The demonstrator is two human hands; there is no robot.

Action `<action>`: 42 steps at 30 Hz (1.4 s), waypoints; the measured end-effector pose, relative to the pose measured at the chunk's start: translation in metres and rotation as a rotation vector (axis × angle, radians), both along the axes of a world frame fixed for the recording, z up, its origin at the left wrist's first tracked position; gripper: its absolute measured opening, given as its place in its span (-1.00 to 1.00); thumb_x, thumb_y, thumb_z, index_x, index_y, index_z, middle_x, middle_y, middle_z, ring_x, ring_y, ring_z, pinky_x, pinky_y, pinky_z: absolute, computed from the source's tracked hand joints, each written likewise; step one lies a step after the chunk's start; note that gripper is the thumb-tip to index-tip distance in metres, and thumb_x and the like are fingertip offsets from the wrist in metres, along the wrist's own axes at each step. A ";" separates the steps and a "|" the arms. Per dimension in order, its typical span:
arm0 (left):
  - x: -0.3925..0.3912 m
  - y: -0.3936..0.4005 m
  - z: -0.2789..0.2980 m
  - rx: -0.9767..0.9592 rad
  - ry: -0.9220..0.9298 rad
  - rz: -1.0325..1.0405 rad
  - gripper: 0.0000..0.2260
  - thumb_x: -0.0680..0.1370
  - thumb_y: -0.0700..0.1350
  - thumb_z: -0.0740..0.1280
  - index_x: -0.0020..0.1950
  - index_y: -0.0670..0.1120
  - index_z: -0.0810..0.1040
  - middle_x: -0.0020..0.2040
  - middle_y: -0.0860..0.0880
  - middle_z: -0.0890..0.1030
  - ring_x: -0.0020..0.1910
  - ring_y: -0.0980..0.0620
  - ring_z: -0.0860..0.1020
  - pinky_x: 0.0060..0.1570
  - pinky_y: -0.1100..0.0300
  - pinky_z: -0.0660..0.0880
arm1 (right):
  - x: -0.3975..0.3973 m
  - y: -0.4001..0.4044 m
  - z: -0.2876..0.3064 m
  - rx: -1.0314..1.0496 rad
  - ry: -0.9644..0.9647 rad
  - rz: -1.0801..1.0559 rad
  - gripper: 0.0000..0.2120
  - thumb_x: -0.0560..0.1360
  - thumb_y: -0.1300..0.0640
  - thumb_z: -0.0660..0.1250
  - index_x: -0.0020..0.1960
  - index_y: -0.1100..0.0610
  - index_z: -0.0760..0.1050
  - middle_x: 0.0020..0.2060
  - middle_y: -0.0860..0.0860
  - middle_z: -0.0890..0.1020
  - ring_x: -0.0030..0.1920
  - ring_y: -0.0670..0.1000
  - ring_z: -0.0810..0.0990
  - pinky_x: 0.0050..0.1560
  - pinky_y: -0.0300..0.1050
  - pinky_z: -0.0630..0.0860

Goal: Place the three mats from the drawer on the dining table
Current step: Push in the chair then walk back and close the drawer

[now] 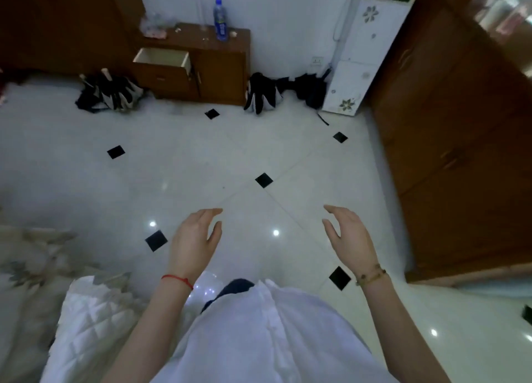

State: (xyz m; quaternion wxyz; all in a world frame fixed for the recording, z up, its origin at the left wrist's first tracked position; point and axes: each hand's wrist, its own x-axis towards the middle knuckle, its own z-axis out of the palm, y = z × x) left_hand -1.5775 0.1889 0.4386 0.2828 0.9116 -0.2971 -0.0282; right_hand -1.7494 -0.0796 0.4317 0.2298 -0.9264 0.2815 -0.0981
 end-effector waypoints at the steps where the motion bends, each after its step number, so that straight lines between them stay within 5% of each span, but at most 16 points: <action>1: 0.016 -0.011 0.003 0.002 0.008 0.027 -0.78 0.55 -0.17 0.32 0.19 -0.14 0.58 0.09 -0.10 0.64 0.05 -0.11 0.60 0.06 0.09 0.50 | 0.024 -0.016 0.003 -0.002 -0.007 0.028 -0.70 0.56 0.15 0.28 0.27 0.19 0.49 0.15 0.09 0.60 0.17 0.09 0.53 0.22 -0.33 0.26; 9: 0.155 -0.066 -0.025 0.024 0.074 0.194 -0.76 0.54 -0.18 0.33 0.20 -0.14 0.58 0.10 -0.09 0.64 0.07 -0.09 0.60 0.08 0.12 0.49 | 0.203 -0.088 -0.021 0.063 0.035 0.168 -0.68 0.58 0.12 0.25 0.31 0.17 0.46 0.19 0.07 0.58 0.22 0.07 0.50 0.24 -0.20 0.33; 17: 0.374 -0.111 -0.018 0.001 0.035 0.303 -0.77 0.54 -0.19 0.33 0.20 -0.13 0.58 0.11 -0.08 0.64 0.08 -0.07 0.59 0.06 0.16 0.47 | 0.448 -0.141 -0.022 0.062 -0.006 0.276 -0.69 0.57 0.13 0.26 0.30 0.17 0.46 0.16 0.08 0.59 0.20 0.08 0.51 0.23 -0.06 0.45; 22: 0.516 -0.128 0.003 0.022 -0.014 0.310 -0.77 0.54 -0.19 0.34 0.18 -0.12 0.59 0.09 -0.08 0.65 0.07 -0.10 0.60 0.03 0.11 0.50 | 0.594 -0.156 -0.008 0.049 -0.038 0.293 -0.69 0.57 0.13 0.27 0.29 0.16 0.47 0.15 0.05 0.59 0.18 0.04 0.51 0.19 -0.22 0.36; 35: 0.792 -0.163 -0.026 0.055 0.049 0.381 -0.77 0.55 -0.16 0.32 0.20 -0.09 0.58 0.10 -0.03 0.64 0.08 -0.05 0.59 0.00 0.16 0.49 | 0.897 -0.198 -0.047 0.076 0.021 0.373 -0.68 0.57 0.11 0.27 0.30 0.16 0.46 0.15 0.06 0.59 0.18 0.06 0.52 0.19 -0.18 0.38; 42: 0.972 -0.185 0.000 0.034 -0.023 0.411 -0.76 0.54 -0.18 0.33 0.20 -0.12 0.57 0.08 -0.09 0.64 0.03 -0.09 0.61 -0.01 0.07 0.54 | 1.095 -0.226 -0.017 0.051 -0.010 0.446 -0.69 0.58 0.14 0.26 0.30 0.19 0.45 0.16 0.11 0.58 0.19 0.10 0.52 0.21 -0.02 0.46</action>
